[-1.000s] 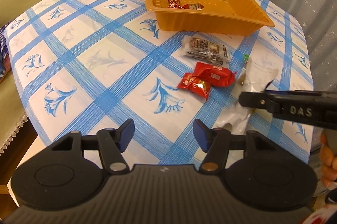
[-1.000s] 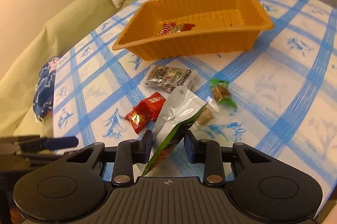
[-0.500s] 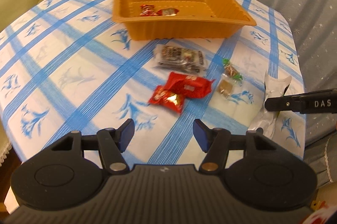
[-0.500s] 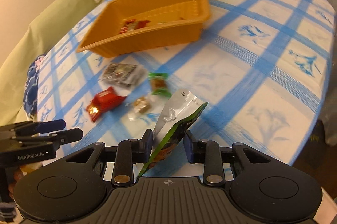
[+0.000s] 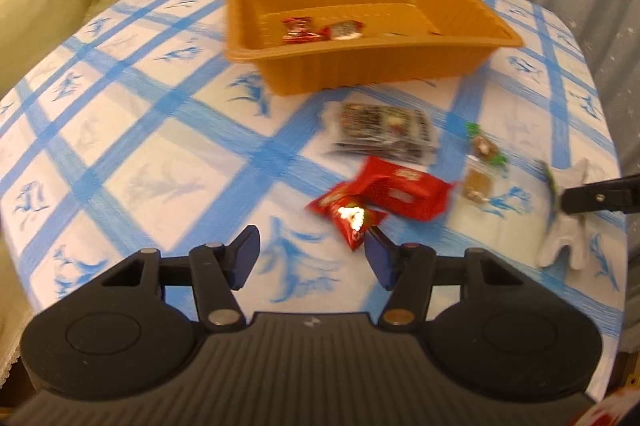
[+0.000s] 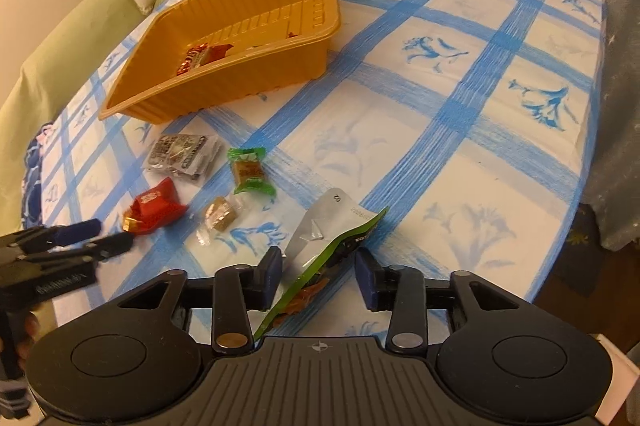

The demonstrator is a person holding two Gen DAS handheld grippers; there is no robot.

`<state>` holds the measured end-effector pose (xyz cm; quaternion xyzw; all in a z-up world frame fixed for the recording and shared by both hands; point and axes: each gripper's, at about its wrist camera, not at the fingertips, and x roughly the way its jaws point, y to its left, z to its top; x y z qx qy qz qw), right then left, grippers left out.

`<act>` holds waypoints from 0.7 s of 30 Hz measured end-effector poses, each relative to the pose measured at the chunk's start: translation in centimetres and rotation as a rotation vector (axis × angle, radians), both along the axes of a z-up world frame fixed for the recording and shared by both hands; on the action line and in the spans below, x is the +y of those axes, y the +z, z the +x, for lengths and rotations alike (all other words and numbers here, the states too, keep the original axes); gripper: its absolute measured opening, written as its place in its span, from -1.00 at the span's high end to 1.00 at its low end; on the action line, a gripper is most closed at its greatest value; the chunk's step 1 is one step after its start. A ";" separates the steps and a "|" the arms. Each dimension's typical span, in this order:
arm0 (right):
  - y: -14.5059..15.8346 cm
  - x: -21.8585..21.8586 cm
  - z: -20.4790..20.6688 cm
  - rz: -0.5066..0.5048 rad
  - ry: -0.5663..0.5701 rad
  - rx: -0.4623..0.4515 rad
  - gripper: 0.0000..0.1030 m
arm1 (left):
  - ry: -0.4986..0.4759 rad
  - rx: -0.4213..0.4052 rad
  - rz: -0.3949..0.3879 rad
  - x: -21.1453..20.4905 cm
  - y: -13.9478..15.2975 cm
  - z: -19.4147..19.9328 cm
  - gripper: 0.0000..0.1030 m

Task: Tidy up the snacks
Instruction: 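Lift the foil packet with the right tool while the left tool grasps a red candy packet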

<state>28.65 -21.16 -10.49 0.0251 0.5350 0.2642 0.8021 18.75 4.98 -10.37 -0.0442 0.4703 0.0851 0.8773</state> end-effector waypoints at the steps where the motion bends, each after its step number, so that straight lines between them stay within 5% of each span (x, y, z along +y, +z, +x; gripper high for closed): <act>1: 0.1 -0.1 0.0 -0.008 -0.002 -0.009 0.13 | 0.011 0.004 0.004 0.5 0.0 -0.1 -0.03; 11: 0.3 -0.7 0.3 -0.047 -0.077 -0.028 0.03 | -0.087 -0.017 -0.051 0.0 0.8 0.8 0.06; 21: 0.4 -1.8 -0.9 -0.001 -0.143 0.008 0.03 | -0.102 0.018 -0.084 -0.1 -0.3 3.0 0.48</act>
